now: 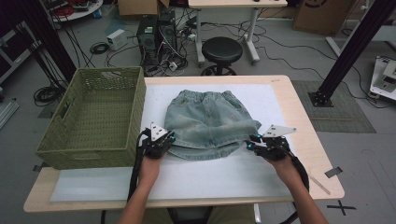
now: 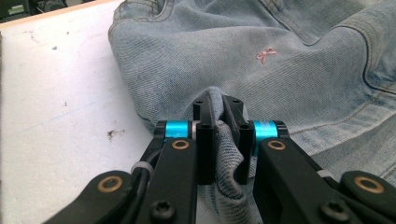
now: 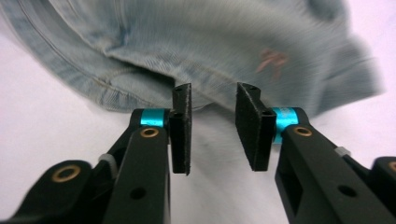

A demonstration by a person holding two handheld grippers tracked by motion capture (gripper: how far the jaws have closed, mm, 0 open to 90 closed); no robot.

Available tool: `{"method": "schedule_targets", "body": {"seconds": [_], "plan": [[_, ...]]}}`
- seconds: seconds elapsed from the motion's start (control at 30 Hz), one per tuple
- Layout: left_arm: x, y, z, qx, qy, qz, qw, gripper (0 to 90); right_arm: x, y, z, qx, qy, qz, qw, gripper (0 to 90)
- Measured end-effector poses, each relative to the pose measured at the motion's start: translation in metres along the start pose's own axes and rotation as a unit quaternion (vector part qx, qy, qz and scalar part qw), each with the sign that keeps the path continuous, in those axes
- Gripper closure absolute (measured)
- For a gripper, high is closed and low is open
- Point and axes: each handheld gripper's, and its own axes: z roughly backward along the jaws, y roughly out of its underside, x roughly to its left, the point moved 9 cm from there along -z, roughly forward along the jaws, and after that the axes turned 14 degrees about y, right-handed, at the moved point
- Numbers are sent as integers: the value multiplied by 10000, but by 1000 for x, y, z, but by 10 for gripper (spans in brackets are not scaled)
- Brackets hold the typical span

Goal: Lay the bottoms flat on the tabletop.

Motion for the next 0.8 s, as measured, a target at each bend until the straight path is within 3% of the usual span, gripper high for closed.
{"method": "schedule_targets", "body": {"seconds": [0.17, 0.33, 0.5, 0.6, 0.67, 0.8], "plan": [[0, 0, 0, -36, 15, 2, 10000, 836, 12, -3, -24, 274, -34, 15, 9996, 633], [-1, 0, 0, -46, 60, -3, 10000, 836, 13, -8, -45, 551, 150, 87, 9983, 619], [-2, 0, 0, -63, 92, -6, 9999, 836, 15, -12, -49, 629, 155, 170, 9978, 712], [-2, 1, 0, -68, 103, -6, 9999, 836, 19, -13, -49, 643, 113, 274, 9975, 829], [-3, 1, 1, -87, 105, 3, 9999, 836, 22, -13, -47, 658, 165, 411, 9968, 851], [-4, 0, 2, -99, 144, -22, 9998, 836, 18, -7, -36, 800, 192, 440, 9956, 857]]}}
